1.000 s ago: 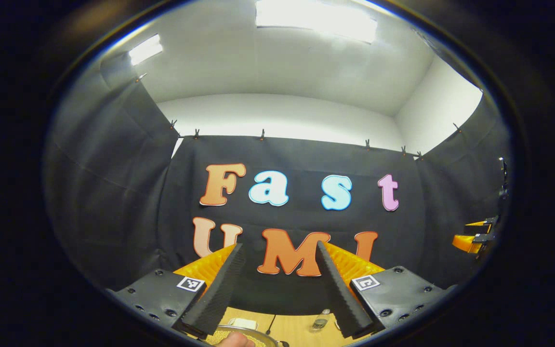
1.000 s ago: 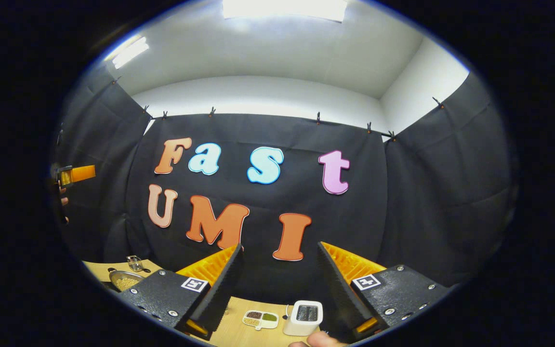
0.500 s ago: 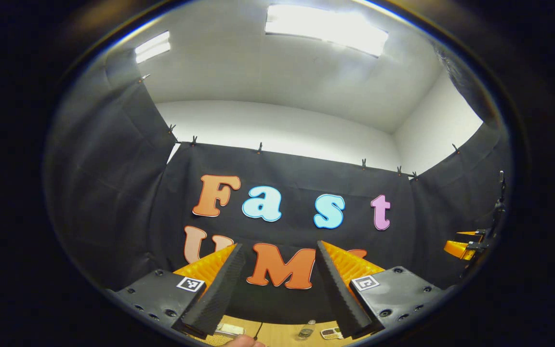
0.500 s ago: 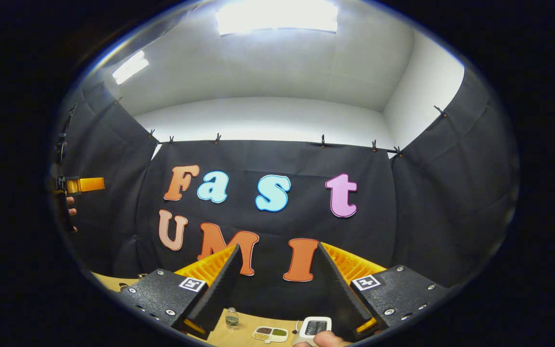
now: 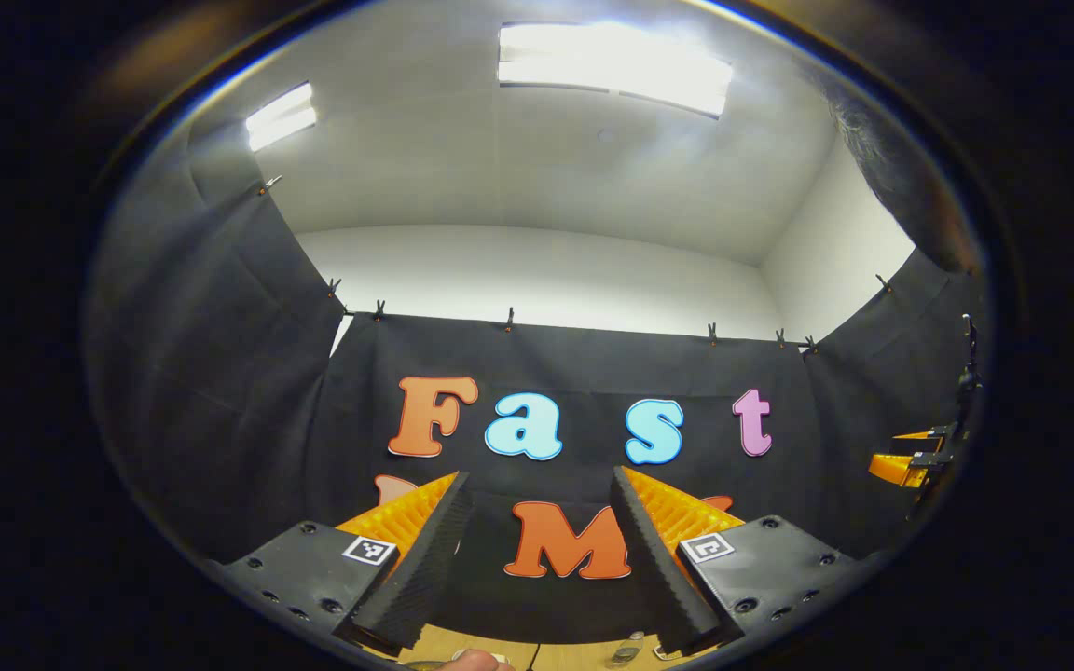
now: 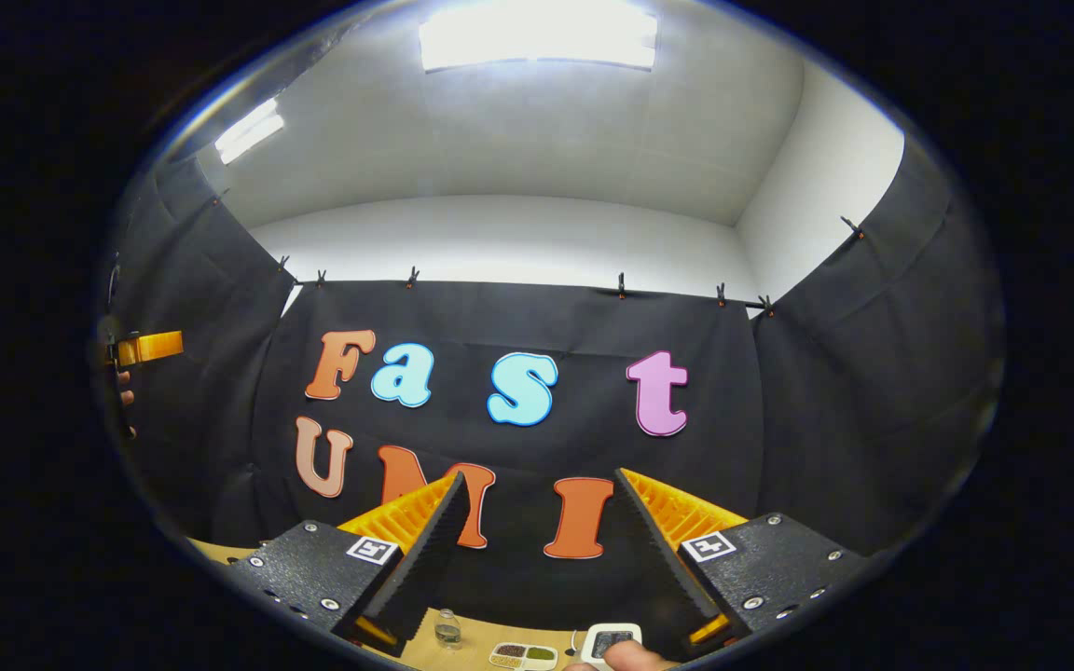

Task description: First push the handle of the pot to place it horizontally, then grasp the pot with both hands and set it on the induction cooktop.

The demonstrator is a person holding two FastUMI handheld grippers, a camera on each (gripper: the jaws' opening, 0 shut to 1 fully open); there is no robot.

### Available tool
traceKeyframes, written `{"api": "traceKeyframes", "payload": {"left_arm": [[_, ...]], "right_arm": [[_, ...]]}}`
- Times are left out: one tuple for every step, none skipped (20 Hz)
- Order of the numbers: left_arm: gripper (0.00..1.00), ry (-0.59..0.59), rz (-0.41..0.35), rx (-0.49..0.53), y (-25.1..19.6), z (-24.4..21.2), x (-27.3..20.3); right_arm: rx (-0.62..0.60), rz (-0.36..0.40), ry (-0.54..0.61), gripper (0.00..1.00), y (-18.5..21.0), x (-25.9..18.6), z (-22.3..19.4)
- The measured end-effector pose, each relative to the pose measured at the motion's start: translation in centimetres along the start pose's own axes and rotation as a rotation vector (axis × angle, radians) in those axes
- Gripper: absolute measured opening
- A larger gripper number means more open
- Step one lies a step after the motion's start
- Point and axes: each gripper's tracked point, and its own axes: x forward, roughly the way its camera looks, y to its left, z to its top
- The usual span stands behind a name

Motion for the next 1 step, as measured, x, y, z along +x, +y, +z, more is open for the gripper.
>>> {"api": "traceKeyframes", "payload": {"left_arm": [[0.95, -0.009, -0.007, -0.003, 0.12, 0.11, 0.07]], "right_arm": [[-0.006, -0.007, 0.000, 0.95, -0.09, 0.21, -0.21]]}}
